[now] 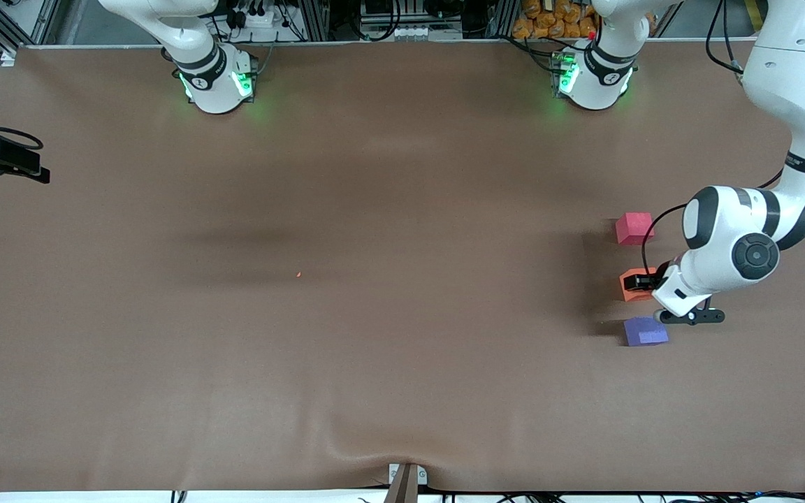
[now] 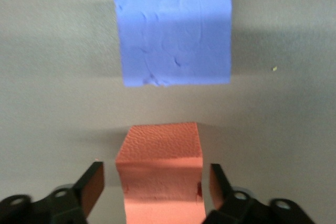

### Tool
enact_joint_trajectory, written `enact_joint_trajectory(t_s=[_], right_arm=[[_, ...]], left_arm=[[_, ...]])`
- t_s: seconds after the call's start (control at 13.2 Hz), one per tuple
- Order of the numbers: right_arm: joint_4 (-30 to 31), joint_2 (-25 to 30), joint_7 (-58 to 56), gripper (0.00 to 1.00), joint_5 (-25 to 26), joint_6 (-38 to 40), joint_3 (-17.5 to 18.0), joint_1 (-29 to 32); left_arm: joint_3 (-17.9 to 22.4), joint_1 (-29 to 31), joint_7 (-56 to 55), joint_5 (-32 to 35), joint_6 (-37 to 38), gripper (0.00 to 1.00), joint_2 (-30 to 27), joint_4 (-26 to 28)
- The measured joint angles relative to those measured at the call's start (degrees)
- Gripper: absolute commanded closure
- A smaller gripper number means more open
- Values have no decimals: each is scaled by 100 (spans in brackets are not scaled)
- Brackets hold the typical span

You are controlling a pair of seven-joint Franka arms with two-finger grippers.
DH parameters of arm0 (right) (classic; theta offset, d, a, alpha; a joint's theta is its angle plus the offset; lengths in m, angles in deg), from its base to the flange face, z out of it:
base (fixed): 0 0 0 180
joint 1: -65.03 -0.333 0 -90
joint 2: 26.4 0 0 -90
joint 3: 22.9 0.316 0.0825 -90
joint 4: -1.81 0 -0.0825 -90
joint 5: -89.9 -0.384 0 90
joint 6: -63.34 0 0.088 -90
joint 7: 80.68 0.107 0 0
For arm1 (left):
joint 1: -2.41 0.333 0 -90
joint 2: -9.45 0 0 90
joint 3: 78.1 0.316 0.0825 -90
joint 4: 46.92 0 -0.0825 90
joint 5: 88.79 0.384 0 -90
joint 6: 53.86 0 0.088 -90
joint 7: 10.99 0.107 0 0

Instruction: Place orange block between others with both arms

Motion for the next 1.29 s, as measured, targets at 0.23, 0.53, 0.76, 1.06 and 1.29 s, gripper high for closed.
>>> enact_joint_trajectory(t_s=[0.23, 0.53, 0.76, 1.06, 1.29], right_arm=[[0, 0, 0, 0, 0, 0, 0, 0], [0, 0, 0, 0, 0, 0, 0, 0], [-1, 0, 0, 0, 0, 0, 0, 0], [-5, 0, 0, 0, 0, 0, 0, 0], [-8, 0, 0, 0, 0, 0, 0, 0]], left_arm=[[-39, -4, 0, 0, 55, 0, -34, -307], [-322, -18, 0, 0, 1046, 0, -157, -1276], [-401, -17, 0, 0, 1696, 0, -300, -2092], [-387, 60, 0, -1, 2403, 0, -901, -2518], [-455, 30, 0, -77, 3237, 0, -1564, -2612]])
